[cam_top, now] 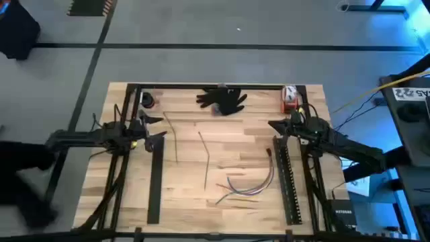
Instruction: Ziptie cables
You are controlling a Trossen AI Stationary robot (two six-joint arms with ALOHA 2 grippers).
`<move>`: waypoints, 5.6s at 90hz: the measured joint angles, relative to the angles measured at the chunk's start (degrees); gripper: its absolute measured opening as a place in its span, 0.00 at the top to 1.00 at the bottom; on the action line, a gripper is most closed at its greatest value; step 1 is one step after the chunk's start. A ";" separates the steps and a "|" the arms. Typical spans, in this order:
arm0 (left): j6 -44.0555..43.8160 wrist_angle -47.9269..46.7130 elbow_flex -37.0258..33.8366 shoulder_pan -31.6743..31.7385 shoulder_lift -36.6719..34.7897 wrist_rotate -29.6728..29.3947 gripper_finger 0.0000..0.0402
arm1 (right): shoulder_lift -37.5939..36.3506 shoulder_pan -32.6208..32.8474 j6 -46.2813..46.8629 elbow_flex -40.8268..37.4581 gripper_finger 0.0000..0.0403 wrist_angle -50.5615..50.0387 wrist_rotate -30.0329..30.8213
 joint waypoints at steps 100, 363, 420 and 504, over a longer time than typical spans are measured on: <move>-0.02 0.00 0.02 0.00 0.00 0.00 0.27 | -0.01 -0.01 0.00 0.00 1.00 0.00 0.00; -18.13 -4.02 9.97 1.14 -0.02 -0.42 0.27 | 95.92 4.82 4.16 61.62 1.00 10.81 -6.55; -29.52 -6.92 9.97 1.16 0.01 -1.91 0.27 | 98.63 5.47 -4.75 78.80 0.60 -16.06 -1.72; -45.80 -21.95 39.02 1.31 59.59 -1.21 0.27 | 89.64 5.32 -9.87 54.38 0.60 -2.76 -7.10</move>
